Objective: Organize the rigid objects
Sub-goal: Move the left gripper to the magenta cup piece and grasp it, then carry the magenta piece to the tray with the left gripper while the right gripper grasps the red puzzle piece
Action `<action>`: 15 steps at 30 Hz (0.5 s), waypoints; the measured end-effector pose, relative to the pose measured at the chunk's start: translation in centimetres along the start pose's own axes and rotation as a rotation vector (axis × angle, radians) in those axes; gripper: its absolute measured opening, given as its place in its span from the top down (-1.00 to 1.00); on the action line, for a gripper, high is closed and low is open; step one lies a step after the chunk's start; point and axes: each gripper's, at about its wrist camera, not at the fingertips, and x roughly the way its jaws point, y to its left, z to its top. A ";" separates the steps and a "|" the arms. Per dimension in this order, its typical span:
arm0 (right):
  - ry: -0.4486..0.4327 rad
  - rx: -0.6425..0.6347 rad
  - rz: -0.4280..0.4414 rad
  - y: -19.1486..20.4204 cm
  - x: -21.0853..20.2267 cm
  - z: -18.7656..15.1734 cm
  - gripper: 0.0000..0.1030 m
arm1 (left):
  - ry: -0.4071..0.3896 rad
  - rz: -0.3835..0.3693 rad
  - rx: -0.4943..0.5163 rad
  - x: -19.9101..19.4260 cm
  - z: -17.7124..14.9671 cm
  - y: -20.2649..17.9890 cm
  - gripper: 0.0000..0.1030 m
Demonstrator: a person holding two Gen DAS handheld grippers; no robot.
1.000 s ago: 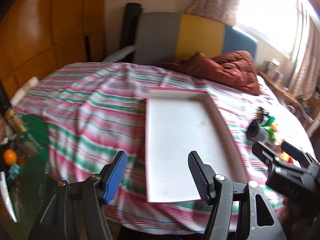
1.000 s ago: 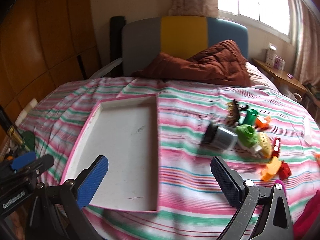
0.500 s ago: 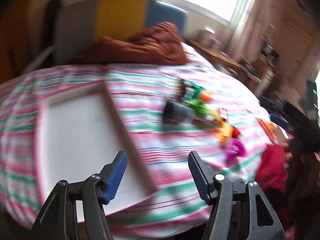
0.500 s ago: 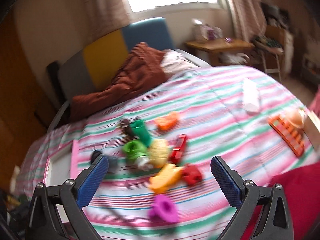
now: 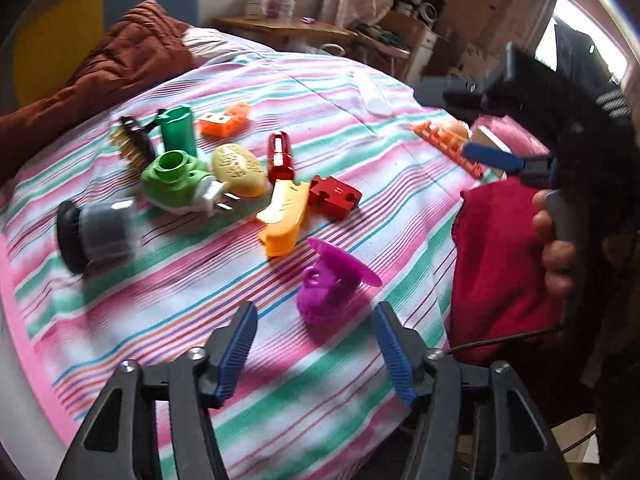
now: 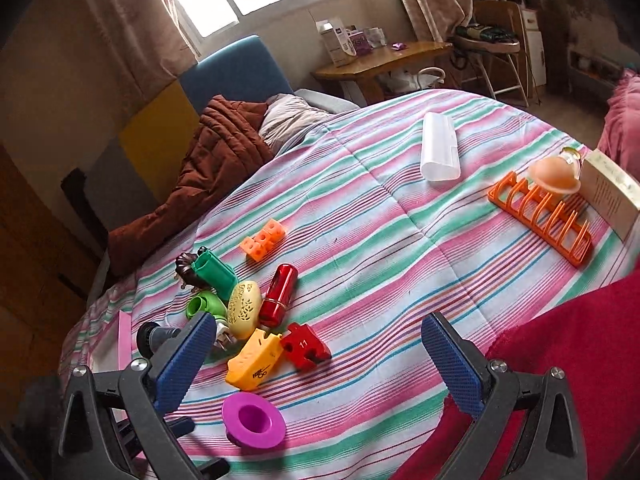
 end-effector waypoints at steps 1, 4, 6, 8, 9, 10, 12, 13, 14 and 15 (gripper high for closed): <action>0.005 -0.001 0.007 0.0 0.0 0.0 -1.00 | 0.012 0.007 0.022 1.0 0.4 0.0 -0.06; 0.005 0.016 0.017 -0.1 0.1 0.1 -1.00 | 0.047 0.009 0.069 3.0 1.0 -0.3 0.15; 0.006 0.039 0.021 -0.6 0.2 0.2 -1.00 | 0.061 -0.006 0.095 4.2 1.1 -0.7 0.30; 0.016 0.059 0.021 -0.9 0.3 0.2 -1.00 | 0.063 -0.023 0.104 4.8 0.9 -1.1 0.35; 0.025 0.066 0.022 -1.0 0.4 0.1 -1.00 | 0.044 -0.033 0.097 4.6 0.8 -1.2 0.38; 0.034 0.070 0.018 -1.1 0.5 0.0 -1.00 | 0.039 -0.052 0.073 4.4 0.7 -1.0 0.38; 0.061 0.057 0.000 -1.0 1.0 -0.2 -1.00 | 0.021 -0.052 0.039 3.7 0.3 -0.5 0.38; 0.080 0.037 -0.010 -0.7 1.3 -0.4 -0.99 | 0.013 -0.048 0.025 3.3 0.0 -0.2 0.38; 0.107 0.006 -0.023 -0.3 1.8 -0.7 -0.97 | 0.011 -0.050 0.005 2.9 -0.4 0.3 0.38; 0.140 -0.028 -0.033 0.3 2.4 -1.0 -0.94 | 0.006 -0.043 -0.016 2.2 -1.0 0.9 0.38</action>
